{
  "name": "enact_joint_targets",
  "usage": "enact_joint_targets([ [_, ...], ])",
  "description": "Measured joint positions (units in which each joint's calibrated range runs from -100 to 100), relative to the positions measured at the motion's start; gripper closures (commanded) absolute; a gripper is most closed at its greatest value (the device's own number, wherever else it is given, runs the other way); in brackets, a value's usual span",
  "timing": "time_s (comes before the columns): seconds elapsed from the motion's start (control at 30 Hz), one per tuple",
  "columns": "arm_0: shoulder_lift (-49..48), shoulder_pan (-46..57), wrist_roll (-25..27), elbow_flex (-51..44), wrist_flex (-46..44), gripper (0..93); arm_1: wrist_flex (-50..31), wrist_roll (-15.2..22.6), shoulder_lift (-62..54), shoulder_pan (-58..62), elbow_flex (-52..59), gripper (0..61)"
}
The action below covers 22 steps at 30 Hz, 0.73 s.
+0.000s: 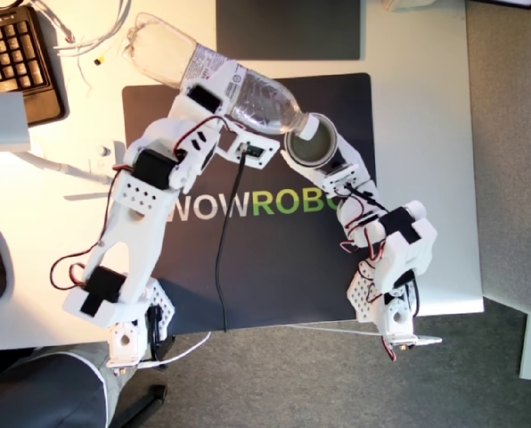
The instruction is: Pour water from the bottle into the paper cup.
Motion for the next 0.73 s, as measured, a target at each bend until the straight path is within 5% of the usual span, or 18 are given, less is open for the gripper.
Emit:
enact_joint_targets([
  [0.73,0.00,1.11,-0.44,-2.08,0.00,92.7,1.70,-0.59,-1.39,2.80,-1.26,54.2],
])
